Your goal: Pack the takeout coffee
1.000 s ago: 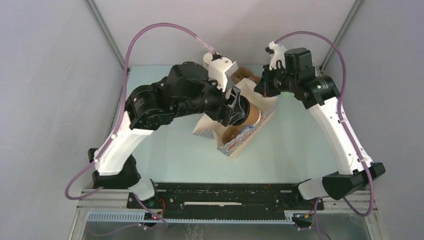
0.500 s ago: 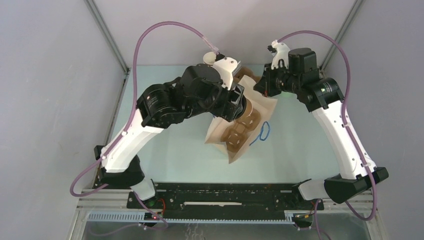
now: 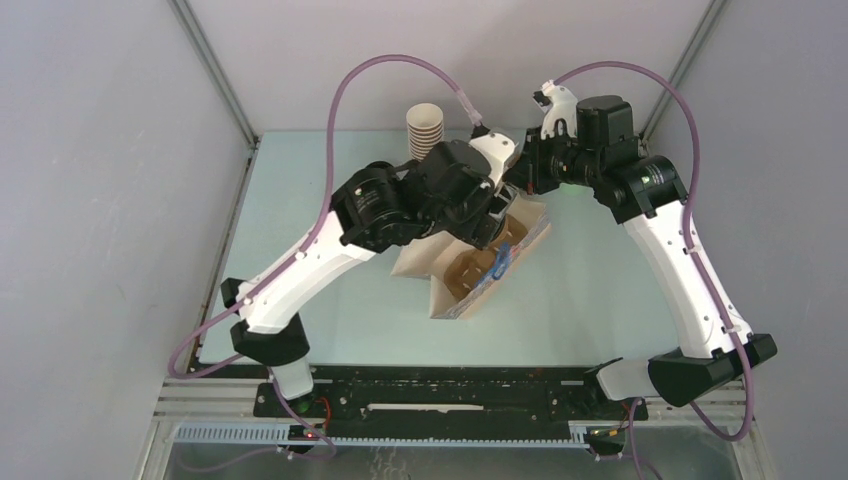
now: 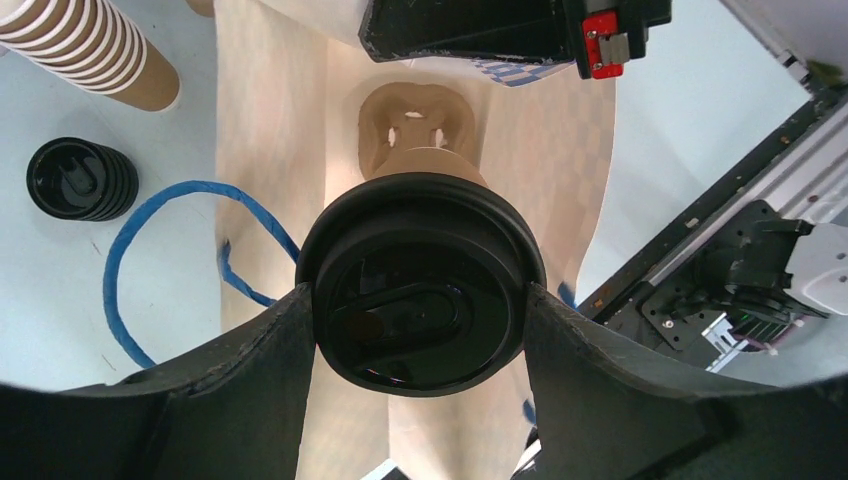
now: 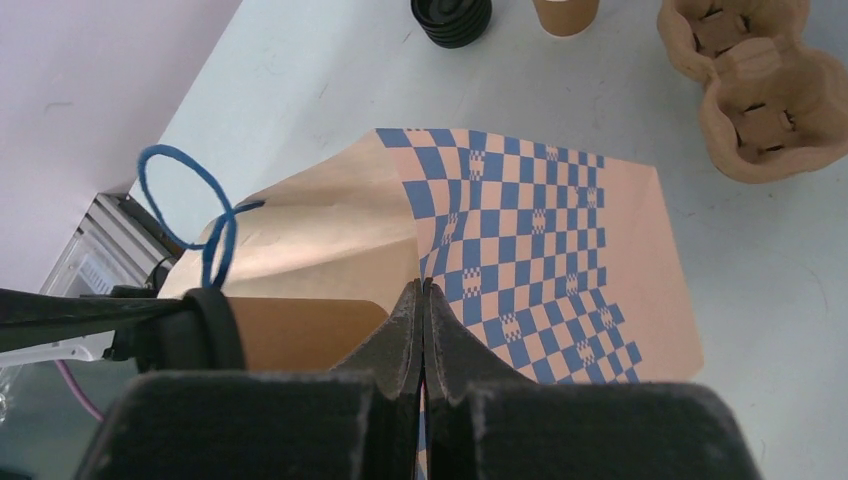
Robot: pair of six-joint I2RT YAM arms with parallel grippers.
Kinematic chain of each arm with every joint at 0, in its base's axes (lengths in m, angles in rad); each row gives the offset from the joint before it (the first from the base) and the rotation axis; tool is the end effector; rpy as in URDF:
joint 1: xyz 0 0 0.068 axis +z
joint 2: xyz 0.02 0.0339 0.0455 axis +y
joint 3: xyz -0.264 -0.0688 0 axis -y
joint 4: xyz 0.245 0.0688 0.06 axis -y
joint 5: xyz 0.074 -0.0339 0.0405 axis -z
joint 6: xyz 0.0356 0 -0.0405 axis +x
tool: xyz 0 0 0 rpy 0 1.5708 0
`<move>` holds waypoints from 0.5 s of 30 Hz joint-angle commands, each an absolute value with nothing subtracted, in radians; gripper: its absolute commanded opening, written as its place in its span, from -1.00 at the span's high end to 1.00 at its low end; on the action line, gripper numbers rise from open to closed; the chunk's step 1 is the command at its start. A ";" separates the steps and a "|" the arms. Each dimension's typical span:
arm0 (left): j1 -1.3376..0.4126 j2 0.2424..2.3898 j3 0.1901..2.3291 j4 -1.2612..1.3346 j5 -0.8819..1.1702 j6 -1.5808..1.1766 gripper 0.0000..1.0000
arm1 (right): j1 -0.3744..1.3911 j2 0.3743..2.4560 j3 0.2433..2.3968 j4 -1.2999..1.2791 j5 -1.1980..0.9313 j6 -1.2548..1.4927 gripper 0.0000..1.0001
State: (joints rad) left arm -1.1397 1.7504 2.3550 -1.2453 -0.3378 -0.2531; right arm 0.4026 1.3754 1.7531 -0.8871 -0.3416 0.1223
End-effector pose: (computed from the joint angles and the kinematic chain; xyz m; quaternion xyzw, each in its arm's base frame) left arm 0.1448 -0.2866 0.4976 0.3098 0.8283 -0.1683 0.4355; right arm 0.2421 0.1161 0.4662 -0.2039 0.8296 0.2710 0.4437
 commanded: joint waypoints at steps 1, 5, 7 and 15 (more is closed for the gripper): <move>-1.154 1.770 2.334 -1.264 -0.396 -0.223 0.13 | 0.408 1.375 1.777 -0.838 -0.392 0.149 1.00; -1.155 1.783 2.302 -1.262 -0.418 -0.227 0.16 | 0.402 1.378 1.753 -0.811 -0.451 0.149 1.00; -1.155 1.769 2.274 -1.232 -0.418 -0.221 0.16 | 0.395 1.379 1.735 -0.797 -0.492 0.139 1.00; -1.154 1.734 2.113 -1.119 -0.375 -0.204 0.19 | 0.359 1.412 1.722 -0.793 -0.583 0.141 1.00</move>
